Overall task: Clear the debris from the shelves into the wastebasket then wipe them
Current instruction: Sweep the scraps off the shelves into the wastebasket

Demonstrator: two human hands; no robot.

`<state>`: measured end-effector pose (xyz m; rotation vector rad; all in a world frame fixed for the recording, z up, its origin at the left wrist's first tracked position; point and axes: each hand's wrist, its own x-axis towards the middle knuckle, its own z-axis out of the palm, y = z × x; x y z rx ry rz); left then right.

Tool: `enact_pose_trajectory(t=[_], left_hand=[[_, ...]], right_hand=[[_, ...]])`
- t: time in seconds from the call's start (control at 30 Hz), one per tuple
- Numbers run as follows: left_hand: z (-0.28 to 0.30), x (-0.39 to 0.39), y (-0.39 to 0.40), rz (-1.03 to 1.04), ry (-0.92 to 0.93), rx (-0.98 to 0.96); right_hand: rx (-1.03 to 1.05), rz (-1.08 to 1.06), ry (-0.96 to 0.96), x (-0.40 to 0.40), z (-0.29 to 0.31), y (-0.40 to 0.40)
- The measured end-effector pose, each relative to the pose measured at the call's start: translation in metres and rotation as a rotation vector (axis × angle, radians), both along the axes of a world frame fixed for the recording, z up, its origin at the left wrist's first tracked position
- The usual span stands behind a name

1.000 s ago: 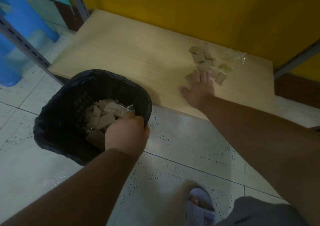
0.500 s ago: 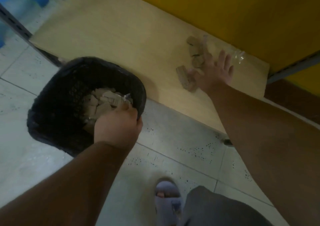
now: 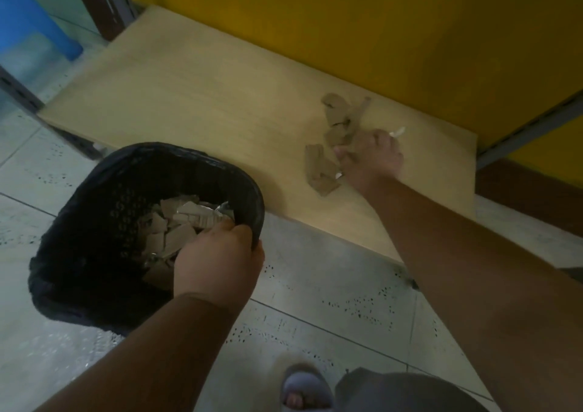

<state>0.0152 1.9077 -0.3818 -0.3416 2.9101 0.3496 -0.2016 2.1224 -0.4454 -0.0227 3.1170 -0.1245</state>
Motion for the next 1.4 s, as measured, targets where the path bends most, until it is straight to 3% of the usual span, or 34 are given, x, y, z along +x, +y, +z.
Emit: enact_pose_trajectory(t=[0.13, 0.2, 0.3, 0.4, 0.5, 0.63, 0.9, 1.1, 1.3, 1.4], left_hand=[[-0.002, -0.002, 0.001, 0.006, 0.006, 0.010], [-0.003, -0.001, -0.001, 0.003, 0.009, -0.003], [-0.001, 0.000, -0.002, -0.008, 0.016, -0.023], [0.002, -0.001, -0.002, -0.010, 0.017, -0.023], [0.002, -0.001, -0.002, -0.010, 0.037, -0.020], [0.001, -0.001, -0.003, -0.010, 0.022, 0.015], [0.001, -0.001, -0.002, -0.006, 0.031, 0.002], [0.002, -0.001, 0.000, -0.006, 0.037, -0.032], [0.003, -0.001, 0.000, -0.009, 0.025, -0.031], [0.003, -0.001, 0.000, -0.004, 0.028, -0.037]], right_hand=[[-0.070, 0.141, 0.251, 0.003, 0.006, -0.016], [-0.106, 0.182, 0.279, -0.007, 0.016, -0.025], [0.010, 0.191, 0.043, -0.026, 0.026, -0.042], [-0.032, 0.194, -0.282, -0.041, 0.023, -0.058], [-0.027, 0.255, -0.365, -0.037, 0.016, -0.059], [-0.067, 0.270, -0.310, -0.009, 0.021, -0.042], [0.041, 0.215, -0.206, 0.043, 0.007, -0.030], [0.091, 0.182, -0.094, 0.027, -0.002, -0.043], [0.148, 0.246, -0.152, 0.008, 0.004, -0.047], [0.189, 0.345, -0.013, 0.009, 0.002, -0.048]])
